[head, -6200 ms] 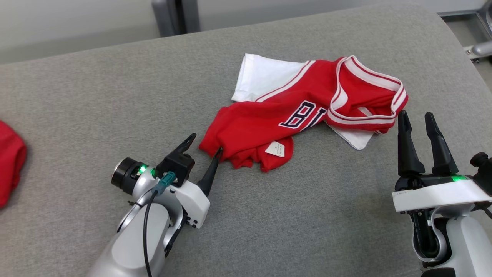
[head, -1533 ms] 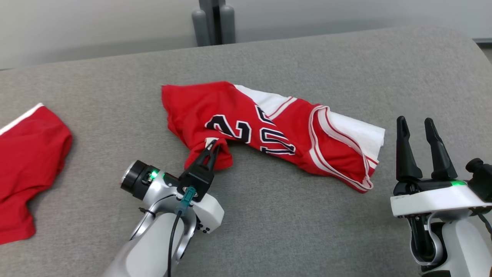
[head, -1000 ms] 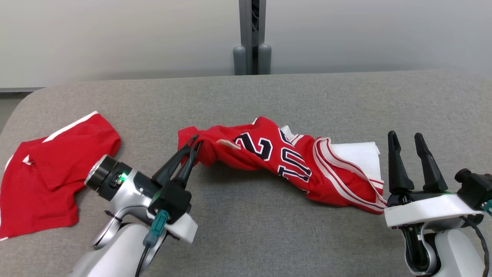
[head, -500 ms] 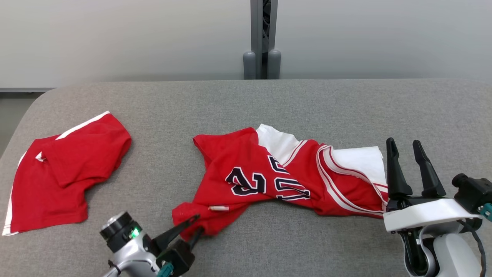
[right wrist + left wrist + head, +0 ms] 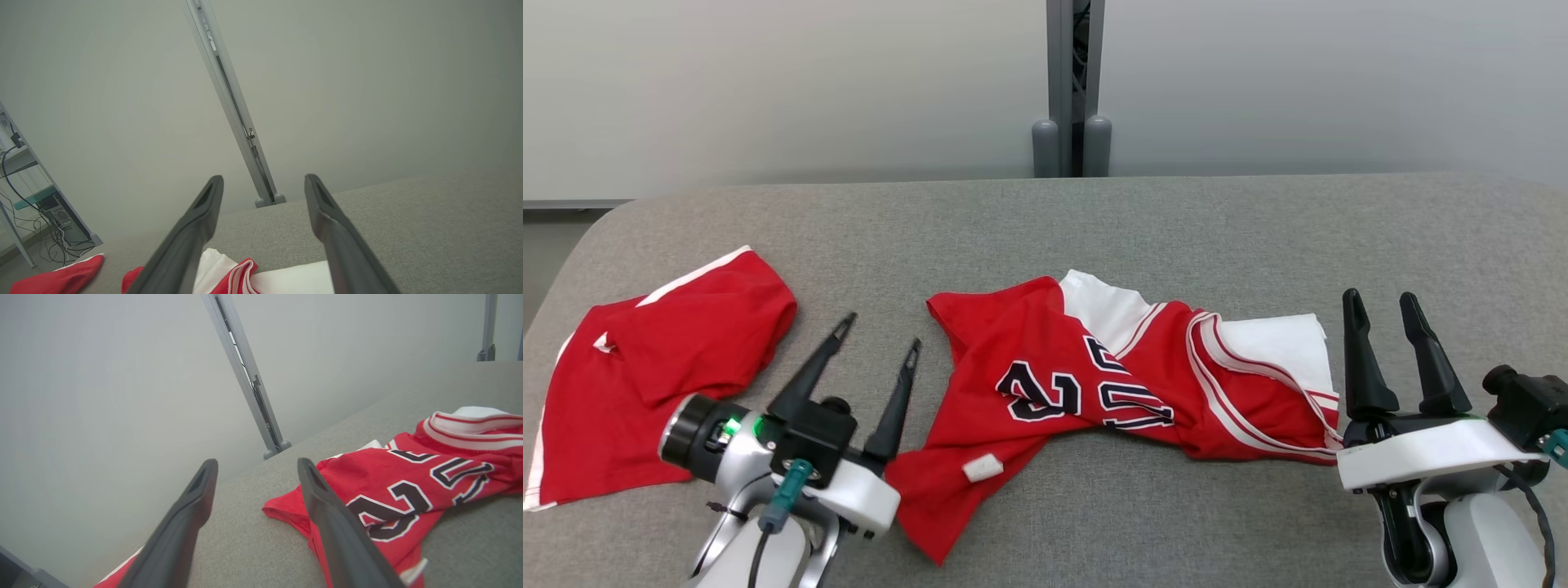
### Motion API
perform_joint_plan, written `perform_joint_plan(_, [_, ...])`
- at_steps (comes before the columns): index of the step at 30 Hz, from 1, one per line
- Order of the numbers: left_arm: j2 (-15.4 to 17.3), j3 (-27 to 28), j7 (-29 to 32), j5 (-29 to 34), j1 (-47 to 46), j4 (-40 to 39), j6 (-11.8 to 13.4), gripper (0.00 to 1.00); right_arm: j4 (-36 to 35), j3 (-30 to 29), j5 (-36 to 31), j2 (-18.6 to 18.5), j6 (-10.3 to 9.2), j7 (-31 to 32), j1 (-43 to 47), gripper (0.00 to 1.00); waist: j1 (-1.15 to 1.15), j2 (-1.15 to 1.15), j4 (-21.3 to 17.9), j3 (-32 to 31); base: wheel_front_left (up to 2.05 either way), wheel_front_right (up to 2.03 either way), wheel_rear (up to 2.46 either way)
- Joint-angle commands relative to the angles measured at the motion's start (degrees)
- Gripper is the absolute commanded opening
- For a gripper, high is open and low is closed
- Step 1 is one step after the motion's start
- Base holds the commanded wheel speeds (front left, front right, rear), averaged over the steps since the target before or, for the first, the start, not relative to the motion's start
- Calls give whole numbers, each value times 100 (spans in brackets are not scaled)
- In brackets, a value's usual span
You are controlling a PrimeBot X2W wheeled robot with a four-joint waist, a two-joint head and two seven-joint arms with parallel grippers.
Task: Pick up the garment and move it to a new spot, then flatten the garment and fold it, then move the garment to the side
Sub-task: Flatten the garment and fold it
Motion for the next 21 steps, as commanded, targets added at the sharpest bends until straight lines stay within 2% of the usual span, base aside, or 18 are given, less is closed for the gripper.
perform_joint_plan(1, [-71,189,-68,-95,-99,-122,212,100,-63,20,-6,-42,5,5,13,100,0,0,-39,9,0,0,0])
perform_joint_plan(4, [-235,484,-122,-269,-72,-295,480,100,-103,25,-37,-42,5,12,17,100,0,0,-99,33,0,0,0])
perform_joint_plan(5, [-398,668,-138,-425,9,-412,606,100,-149,32,-41,-41,5,15,27,100,0,0,-142,56,0,0,0])
perform_joint_plan(10, [-788,1147,-131,-567,361,-718,768,100,-233,47,-113,-40,5,19,114,100,0,0,-265,120,0,0,0])
perform_joint_plan(15, [-1144,1390,-133,-437,754,-757,671,100,-252,70,-136,-41,5,32,144,100,0,0,-352,170,0,0,0])
perform_joint_plan(21, [-1322,1516,-133,-231,818,-804,483,100,-333,222,-127,-36,5,144,141,100,0,0,-335,241,0,0,0])
